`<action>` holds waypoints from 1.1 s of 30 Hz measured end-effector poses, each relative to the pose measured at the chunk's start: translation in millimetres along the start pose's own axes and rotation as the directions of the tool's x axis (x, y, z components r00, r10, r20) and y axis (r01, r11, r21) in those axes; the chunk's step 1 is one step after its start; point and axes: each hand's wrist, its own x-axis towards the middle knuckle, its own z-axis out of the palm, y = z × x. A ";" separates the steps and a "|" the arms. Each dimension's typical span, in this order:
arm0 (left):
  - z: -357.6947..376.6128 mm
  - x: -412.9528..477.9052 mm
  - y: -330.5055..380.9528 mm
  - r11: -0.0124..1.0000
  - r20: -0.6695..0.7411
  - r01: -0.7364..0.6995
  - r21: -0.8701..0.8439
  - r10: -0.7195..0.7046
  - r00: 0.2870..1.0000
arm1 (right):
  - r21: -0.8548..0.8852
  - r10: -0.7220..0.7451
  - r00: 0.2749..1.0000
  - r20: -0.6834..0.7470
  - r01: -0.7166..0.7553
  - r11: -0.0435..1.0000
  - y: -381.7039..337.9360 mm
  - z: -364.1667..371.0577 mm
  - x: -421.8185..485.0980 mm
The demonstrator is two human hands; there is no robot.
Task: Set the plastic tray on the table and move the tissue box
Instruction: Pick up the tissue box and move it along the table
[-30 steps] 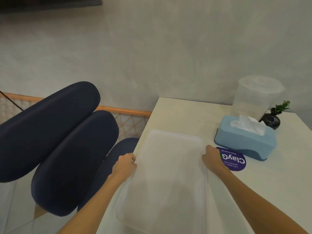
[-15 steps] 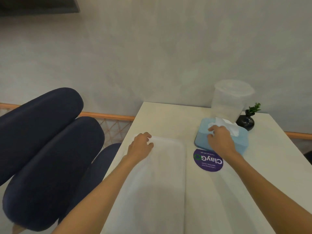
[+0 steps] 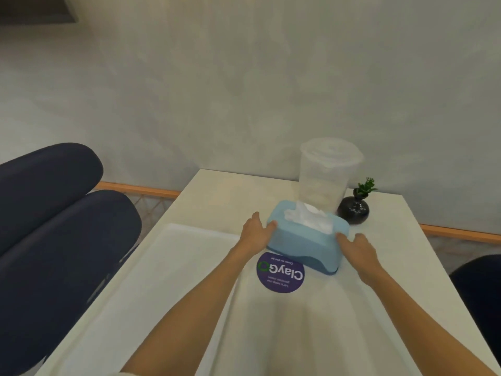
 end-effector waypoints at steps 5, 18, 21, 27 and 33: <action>27.2 6.2 7.7 0.998 0.015 0.051 -0.037 -0.050 0.999 | 0.194 0.033 0.987 0.155 -0.063 0.979 10.1 5.0 15.3; 34.9 12.8 5.9 0.956 -0.023 0.190 -0.222 -0.200 0.980 | 0.297 0.036 0.974 0.223 -0.103 0.949 10.1 10.7 32.3; 22.7 10.2 5.6 0.963 -0.041 0.141 -0.230 -0.154 0.987 | 0.312 -0.005 0.978 0.209 -0.062 0.948 0.3 12.7 32.7; -38.7 27.0 -2.3 0.965 -0.136 0.076 -0.251 -0.113 0.984 | 0.328 -0.133 0.963 0.234 0.051 0.943 -46.5 44.1 27.5; -103.6 69.6 -33.1 0.950 -0.152 0.084 -0.302 -0.135 0.979 | 0.329 -0.153 0.950 0.272 0.057 0.943 -102.3 104.3 37.0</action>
